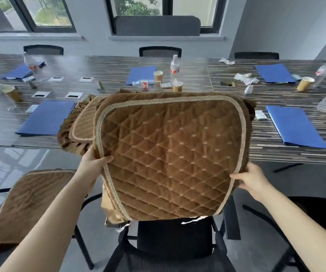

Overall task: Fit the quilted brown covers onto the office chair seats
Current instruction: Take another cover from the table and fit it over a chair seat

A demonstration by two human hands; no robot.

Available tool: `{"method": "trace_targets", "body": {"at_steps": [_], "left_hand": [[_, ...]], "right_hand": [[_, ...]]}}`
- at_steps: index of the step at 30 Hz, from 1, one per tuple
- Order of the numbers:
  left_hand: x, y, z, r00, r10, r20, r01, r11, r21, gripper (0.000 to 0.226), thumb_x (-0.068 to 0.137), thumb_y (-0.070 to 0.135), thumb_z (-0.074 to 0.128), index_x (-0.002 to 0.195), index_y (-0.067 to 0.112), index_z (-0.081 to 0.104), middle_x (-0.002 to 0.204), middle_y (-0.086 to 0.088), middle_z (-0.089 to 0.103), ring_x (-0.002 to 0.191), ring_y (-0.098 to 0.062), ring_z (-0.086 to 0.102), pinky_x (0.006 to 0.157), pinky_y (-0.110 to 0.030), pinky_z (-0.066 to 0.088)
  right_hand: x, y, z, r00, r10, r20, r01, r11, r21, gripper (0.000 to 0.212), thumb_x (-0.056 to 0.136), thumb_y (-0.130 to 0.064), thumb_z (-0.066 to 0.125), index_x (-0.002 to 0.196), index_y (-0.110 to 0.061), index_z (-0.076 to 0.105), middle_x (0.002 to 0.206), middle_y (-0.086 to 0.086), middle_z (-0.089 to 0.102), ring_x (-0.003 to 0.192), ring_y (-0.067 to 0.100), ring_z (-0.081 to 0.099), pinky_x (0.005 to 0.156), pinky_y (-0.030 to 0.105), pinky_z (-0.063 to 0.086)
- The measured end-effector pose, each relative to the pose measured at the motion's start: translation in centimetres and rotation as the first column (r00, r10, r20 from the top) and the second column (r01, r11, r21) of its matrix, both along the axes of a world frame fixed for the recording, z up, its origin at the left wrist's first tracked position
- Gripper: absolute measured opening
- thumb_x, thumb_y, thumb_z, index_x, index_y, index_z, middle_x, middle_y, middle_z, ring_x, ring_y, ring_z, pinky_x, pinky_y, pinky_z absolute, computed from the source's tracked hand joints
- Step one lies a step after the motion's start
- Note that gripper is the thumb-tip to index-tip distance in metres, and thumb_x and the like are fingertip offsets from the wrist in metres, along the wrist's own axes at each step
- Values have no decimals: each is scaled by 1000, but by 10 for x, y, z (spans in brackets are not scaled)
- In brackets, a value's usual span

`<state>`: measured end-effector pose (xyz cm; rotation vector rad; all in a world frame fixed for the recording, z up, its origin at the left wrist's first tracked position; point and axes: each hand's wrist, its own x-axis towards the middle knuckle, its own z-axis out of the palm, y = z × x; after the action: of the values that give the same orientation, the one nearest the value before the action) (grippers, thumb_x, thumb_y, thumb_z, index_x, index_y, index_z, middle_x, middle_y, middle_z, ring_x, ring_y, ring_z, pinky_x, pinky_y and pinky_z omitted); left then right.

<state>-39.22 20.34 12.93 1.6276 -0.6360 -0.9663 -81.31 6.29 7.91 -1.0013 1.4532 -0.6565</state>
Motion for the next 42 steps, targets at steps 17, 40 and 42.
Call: {"method": "trace_targets", "body": {"at_steps": [17, 40, 42], "left_hand": [[-41, -29, -254, 960, 250, 123, -273, 936, 224, 28, 90, 5, 61, 117, 12, 57, 108, -3, 66, 99, -19, 62, 85, -32, 47], [-67, -60, -448, 921, 39, 387, -214, 882, 420, 54, 98, 19, 51, 149, 17, 31, 146, -4, 43, 135, -24, 41, 113, -41, 32], [-56, -69, -473, 906, -123, 405, -137, 820, 556, 63, 97, 13, 51, 153, 17, 23, 154, -6, 31, 141, -27, 31, 114, -41, 27]], "right_hand": [[28, 1, -205, 853, -375, -362, 350, 927, -137, 20, 81, 6, 66, 97, -4, 58, 97, 9, 63, 91, 25, 59, 77, 33, 43], [29, 9, -394, 548, 112, -829, -130, 990, 48, 72, 91, 0, 49, 150, -21, 15, 130, 22, 41, 108, 38, 52, 76, 40, 42], [25, 7, -406, 578, 192, -793, -127, 981, 145, 86, 89, -4, 57, 153, -27, 4, 136, 22, 39, 113, 39, 52, 84, 45, 45]]}}
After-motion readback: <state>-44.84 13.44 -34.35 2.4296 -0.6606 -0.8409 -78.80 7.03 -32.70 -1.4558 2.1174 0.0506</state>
